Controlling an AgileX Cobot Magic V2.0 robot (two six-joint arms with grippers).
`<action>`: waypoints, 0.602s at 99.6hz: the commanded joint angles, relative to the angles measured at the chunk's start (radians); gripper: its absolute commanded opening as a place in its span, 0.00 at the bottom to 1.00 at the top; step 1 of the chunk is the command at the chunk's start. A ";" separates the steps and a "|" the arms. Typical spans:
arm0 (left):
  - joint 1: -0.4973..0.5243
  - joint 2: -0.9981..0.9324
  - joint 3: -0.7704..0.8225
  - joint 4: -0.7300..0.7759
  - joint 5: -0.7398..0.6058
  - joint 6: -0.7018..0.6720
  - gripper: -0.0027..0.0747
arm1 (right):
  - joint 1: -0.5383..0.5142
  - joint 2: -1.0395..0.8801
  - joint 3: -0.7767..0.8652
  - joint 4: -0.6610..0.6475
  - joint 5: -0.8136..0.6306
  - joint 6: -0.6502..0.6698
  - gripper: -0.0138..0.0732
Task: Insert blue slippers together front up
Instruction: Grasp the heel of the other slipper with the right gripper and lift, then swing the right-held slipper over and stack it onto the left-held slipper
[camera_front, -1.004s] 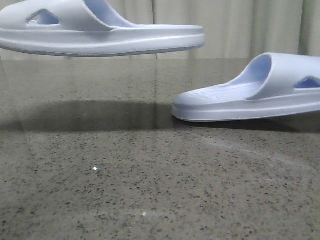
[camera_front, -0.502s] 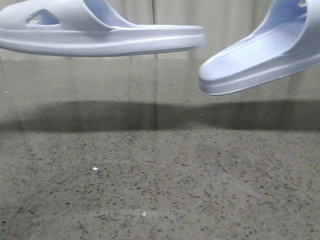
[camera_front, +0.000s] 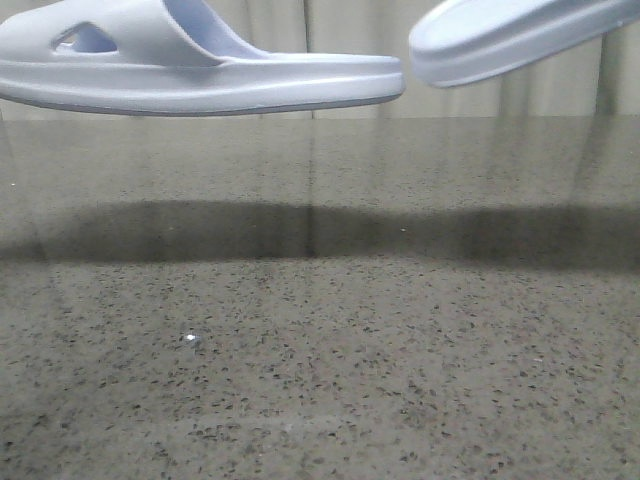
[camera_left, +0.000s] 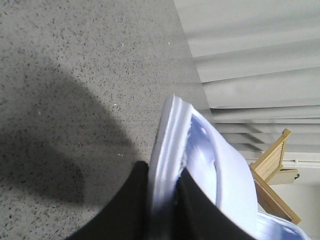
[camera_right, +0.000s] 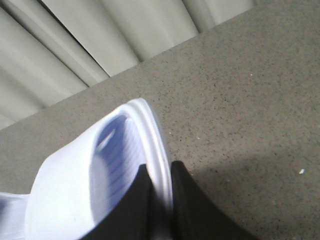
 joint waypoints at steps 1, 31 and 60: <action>0.005 -0.016 -0.024 -0.069 0.034 -0.006 0.06 | -0.002 -0.003 -0.055 0.037 -0.067 -0.012 0.04; 0.005 -0.016 -0.024 -0.069 0.055 -0.006 0.06 | -0.002 0.012 -0.047 0.171 -0.144 -0.024 0.04; 0.005 -0.016 -0.024 -0.071 0.072 -0.006 0.06 | -0.002 0.099 -0.029 0.348 -0.170 -0.155 0.04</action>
